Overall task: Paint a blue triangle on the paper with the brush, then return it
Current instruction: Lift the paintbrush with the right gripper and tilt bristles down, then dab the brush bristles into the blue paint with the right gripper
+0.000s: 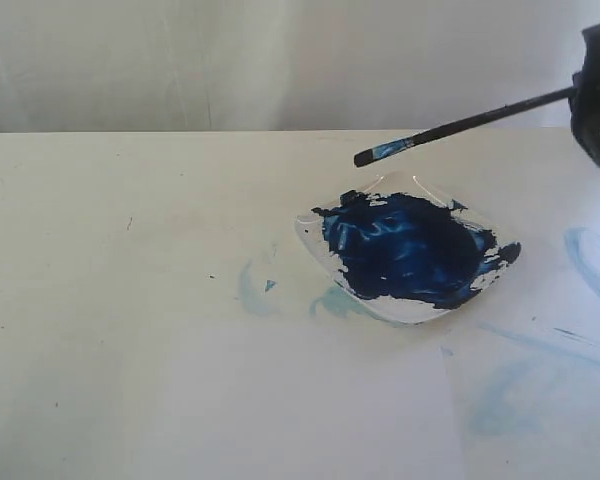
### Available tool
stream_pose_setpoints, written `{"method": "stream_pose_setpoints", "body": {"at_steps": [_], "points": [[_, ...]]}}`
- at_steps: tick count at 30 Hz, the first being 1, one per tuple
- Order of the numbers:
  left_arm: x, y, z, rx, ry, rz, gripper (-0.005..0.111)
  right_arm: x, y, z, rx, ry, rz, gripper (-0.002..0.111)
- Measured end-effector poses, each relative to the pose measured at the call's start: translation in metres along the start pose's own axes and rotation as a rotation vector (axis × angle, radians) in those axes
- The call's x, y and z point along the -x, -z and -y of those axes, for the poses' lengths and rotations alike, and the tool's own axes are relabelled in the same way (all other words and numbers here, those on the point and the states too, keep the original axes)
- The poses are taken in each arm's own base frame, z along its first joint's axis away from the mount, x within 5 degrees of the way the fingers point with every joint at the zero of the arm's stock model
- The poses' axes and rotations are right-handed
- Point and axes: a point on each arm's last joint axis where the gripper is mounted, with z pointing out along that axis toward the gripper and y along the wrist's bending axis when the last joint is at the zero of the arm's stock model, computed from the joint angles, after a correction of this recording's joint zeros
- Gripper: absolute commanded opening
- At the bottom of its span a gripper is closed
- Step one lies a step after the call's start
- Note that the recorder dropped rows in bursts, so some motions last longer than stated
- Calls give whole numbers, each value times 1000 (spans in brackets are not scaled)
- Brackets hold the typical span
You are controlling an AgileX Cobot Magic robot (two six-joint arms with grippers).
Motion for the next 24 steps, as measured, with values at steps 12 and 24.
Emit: {"method": "stream_pose_setpoints", "body": {"at_steps": [12,24], "points": [[0,0,0,0,0,0,0,9,12,-47,98,713,-204,0],[0,0,0,0,0,0,0,19,-2,-83,175,919,-240,0]]}}
